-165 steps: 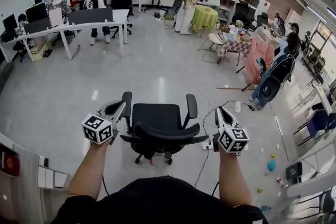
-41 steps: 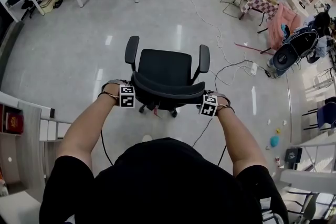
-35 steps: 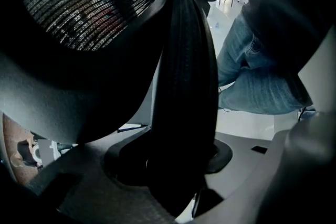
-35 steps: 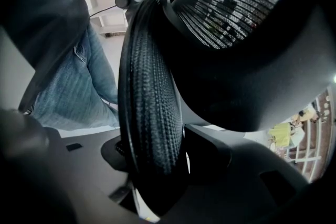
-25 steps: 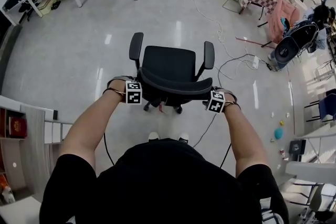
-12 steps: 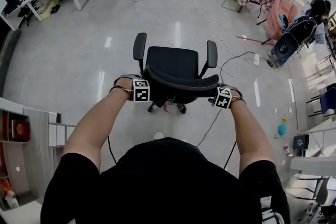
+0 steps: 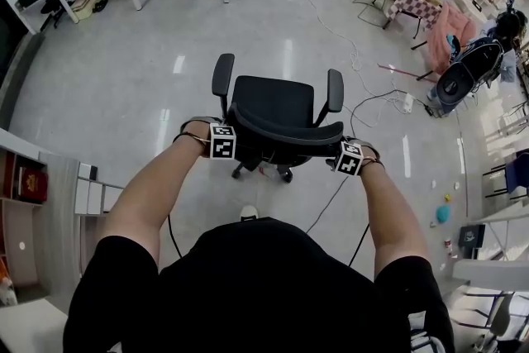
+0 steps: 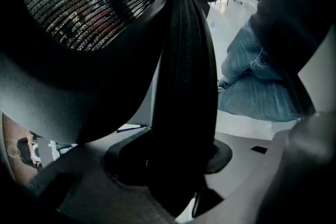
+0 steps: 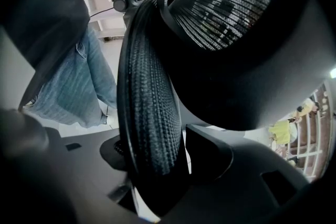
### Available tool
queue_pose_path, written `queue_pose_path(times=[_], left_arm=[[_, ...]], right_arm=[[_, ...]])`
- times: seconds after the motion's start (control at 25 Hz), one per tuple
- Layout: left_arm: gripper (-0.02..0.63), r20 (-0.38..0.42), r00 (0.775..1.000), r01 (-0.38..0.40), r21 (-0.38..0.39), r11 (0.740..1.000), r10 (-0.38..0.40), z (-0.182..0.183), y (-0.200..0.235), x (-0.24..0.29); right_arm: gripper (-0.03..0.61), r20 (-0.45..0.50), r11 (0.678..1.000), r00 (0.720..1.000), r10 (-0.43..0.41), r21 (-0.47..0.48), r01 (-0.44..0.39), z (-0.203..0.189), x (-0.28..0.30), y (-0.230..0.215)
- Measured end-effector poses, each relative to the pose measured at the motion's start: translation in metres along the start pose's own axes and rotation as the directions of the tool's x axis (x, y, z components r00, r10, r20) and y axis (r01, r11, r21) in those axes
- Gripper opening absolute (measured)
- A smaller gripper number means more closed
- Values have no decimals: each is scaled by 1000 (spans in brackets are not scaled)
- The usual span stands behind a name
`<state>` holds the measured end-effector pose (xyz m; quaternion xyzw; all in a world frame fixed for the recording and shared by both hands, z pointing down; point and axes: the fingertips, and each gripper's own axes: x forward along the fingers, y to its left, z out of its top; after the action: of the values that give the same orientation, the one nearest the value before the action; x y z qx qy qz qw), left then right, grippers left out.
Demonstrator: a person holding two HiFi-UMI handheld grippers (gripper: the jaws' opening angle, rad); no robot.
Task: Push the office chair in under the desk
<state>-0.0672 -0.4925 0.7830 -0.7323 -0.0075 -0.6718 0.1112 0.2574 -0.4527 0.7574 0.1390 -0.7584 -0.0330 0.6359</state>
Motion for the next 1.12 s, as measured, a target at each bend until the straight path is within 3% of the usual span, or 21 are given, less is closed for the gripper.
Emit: queue_pose_path(times=[0.64,1.12], left_arm=[[219,-26,1000,-12,-135,991,9,4,-125,-18],[219,-13,999,-38,-170,985,36,28,-205,-28]], right_arm=[[241,34,994,999,23,-110,-20,5,-20,83],[241,35,989,999,20,-145,-15,-12,-41,153]])
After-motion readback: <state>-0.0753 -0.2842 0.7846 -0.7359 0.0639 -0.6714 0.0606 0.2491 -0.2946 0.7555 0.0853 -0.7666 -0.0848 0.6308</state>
